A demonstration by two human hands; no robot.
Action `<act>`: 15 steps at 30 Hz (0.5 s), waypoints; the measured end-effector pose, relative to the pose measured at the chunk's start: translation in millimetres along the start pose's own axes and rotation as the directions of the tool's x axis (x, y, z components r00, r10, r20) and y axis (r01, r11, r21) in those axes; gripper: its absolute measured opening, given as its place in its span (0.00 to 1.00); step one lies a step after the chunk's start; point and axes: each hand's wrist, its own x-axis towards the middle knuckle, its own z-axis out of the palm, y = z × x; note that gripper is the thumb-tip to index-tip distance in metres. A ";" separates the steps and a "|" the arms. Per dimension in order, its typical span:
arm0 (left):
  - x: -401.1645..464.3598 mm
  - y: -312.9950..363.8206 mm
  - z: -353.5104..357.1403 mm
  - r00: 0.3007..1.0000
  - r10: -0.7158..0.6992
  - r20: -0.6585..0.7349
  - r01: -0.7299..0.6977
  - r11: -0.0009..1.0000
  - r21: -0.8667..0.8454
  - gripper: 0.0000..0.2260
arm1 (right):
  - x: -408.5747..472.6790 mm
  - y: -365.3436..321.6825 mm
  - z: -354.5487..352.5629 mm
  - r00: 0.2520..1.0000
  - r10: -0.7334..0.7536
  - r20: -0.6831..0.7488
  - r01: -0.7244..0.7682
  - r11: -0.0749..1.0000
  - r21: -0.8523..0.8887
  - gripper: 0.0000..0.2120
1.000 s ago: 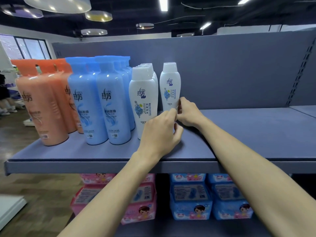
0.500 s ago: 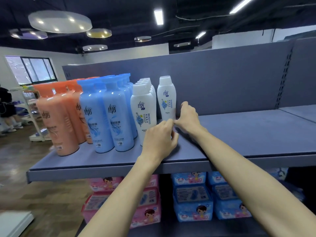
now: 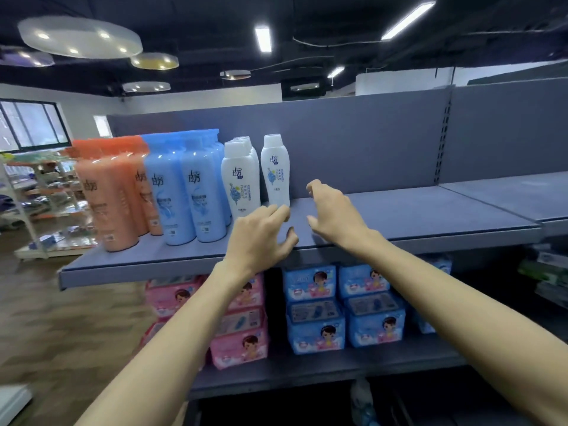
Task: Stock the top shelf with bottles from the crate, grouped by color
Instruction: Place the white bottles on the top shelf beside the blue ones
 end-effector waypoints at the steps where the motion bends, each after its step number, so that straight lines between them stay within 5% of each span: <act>1: -2.1 0.9 -2.5 1.000 -0.005 0.003 0.005 1.000 0.000 0.11 | -5.5 -3.3 -2.8 1.000 -0.008 -0.001 0.008 1.000 -0.005 0.17; 7: -37.6 19.4 -5.6 0.999 0.014 -0.030 -0.015 0.999 -0.044 0.08 | -57.4 -17.1 -11.2 0.987 -0.156 -0.036 0.151 0.982 -0.109 0.19; 15: -127.5 61.1 35.0 0.983 0.012 0.181 0.003 0.997 -0.079 0.08 | -162.4 5.4 31.0 0.951 -0.307 -0.034 0.295 0.936 -0.192 0.21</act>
